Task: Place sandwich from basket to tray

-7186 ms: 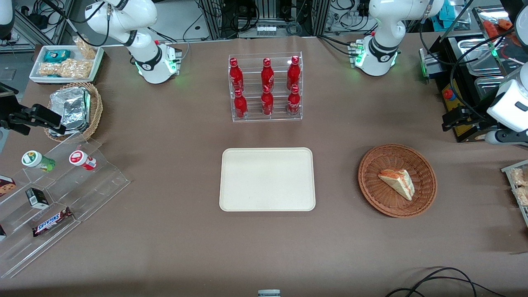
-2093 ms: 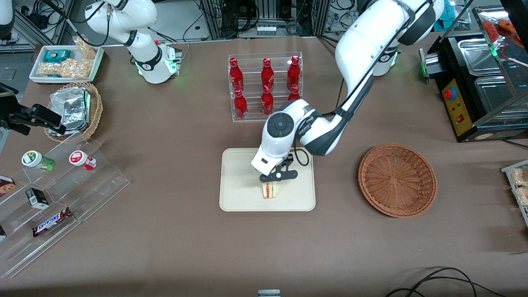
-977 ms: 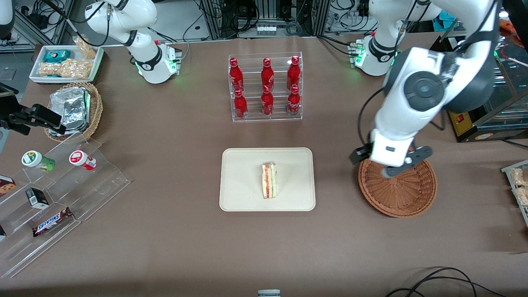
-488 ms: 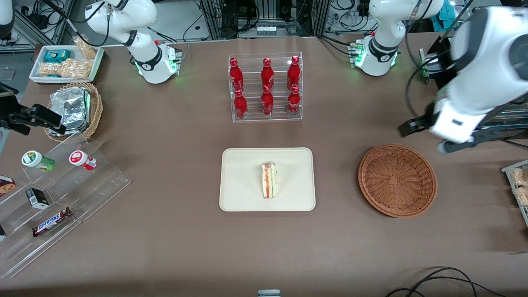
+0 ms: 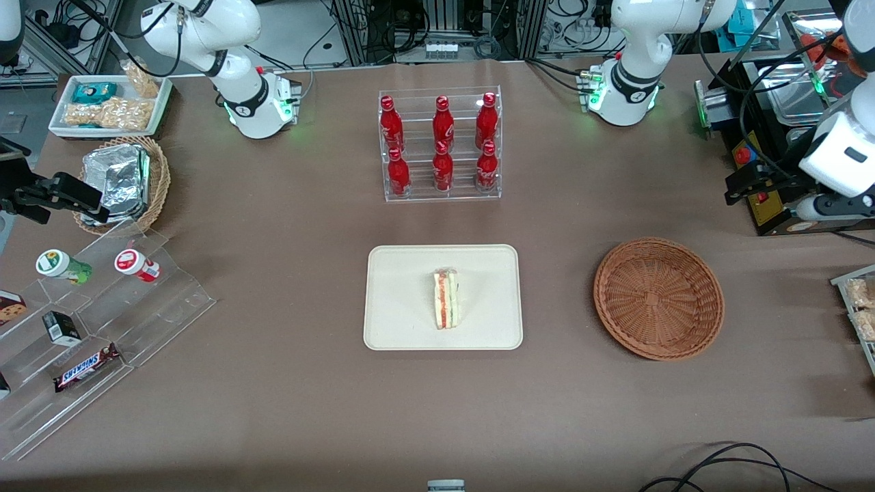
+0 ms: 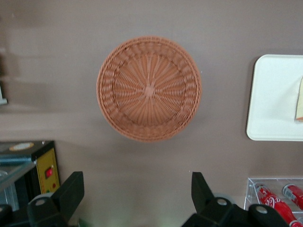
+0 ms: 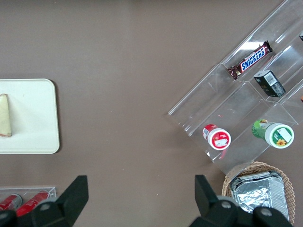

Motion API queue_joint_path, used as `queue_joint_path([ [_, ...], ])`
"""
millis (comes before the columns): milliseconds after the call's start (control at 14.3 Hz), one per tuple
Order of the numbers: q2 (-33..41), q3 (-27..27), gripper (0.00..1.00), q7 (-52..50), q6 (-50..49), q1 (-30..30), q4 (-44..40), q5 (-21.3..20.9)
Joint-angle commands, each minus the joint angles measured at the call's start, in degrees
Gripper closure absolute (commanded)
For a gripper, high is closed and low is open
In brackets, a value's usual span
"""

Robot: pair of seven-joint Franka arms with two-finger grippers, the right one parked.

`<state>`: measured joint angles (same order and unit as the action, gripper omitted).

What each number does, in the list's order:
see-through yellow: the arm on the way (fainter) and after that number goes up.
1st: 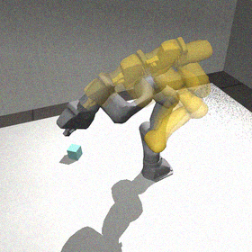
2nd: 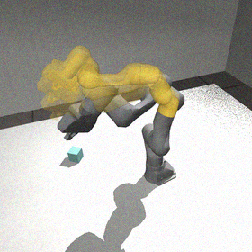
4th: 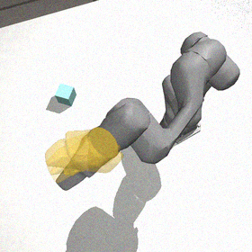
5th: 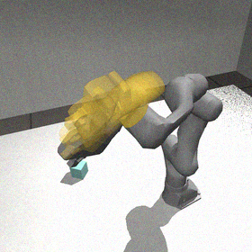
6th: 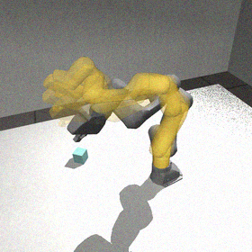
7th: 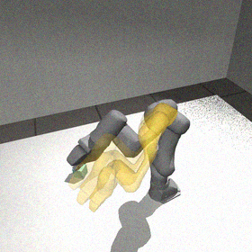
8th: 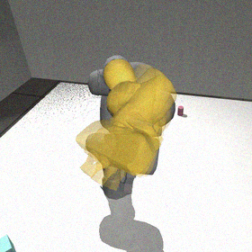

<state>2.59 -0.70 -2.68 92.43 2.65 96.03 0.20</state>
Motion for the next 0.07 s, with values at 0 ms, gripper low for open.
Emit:
queue_joint_path([
  [0,-0.83,-0.97,0.0,1.01,3.01,1.13,-1.29,-0.03],
])
